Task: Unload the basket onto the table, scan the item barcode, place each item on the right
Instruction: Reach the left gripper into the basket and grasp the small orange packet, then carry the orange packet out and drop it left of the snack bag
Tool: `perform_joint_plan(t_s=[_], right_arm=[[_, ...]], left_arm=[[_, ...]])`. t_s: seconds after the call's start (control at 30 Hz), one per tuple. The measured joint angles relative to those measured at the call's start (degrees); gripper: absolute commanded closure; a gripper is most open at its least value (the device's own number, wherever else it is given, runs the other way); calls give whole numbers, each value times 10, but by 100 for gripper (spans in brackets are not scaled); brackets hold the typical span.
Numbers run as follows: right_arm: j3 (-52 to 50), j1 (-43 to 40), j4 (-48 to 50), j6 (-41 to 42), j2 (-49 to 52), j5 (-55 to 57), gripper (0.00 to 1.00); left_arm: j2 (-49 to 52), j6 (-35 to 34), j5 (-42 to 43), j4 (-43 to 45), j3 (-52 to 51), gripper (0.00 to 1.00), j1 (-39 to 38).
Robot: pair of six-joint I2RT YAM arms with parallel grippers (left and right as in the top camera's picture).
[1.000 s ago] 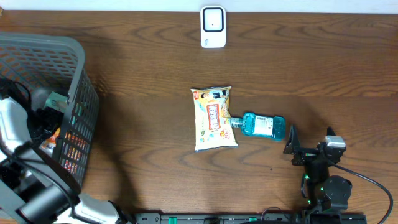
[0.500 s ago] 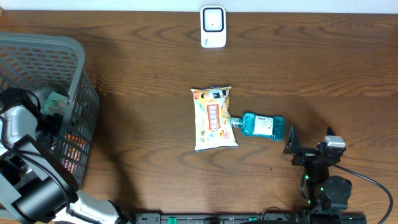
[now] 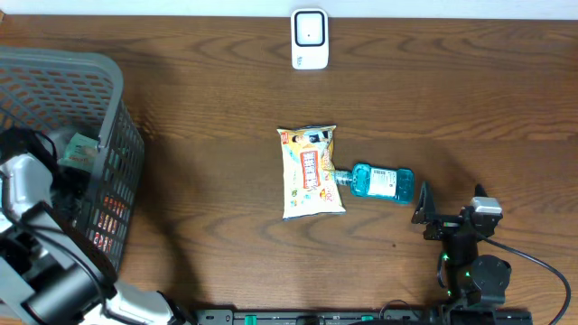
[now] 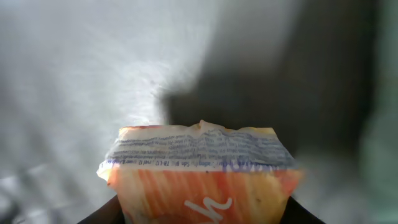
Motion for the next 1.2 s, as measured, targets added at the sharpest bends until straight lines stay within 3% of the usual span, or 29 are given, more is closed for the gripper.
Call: perform_joint_plan(t_s=[0.27, 0.5, 0.63, 0.77, 0.97, 1.1, 1.2], right_arm=[[0, 0, 0, 0, 0, 0, 1], [0, 0, 0, 0, 0, 0, 1], [0, 0, 0, 0, 0, 0, 1], [0, 0, 0, 0, 0, 0, 1], [0, 0, 0, 0, 0, 0, 1], [0, 0, 0, 0, 0, 0, 1], [0, 0, 0, 0, 0, 0, 1]], left_arm=[[-181, -12, 29, -16, 125, 53, 0], [-353, -113, 199, 55, 159, 53, -21], [-402, -158, 285, 66, 160, 53, -123], [-408, -148, 313, 61, 151, 53, -277], [-344, -101, 194, -22, 104, 53, -491], [-259, -97, 127, -32, 72, 53, -563], [-177, -144, 101, -20, 63, 53, -594]])
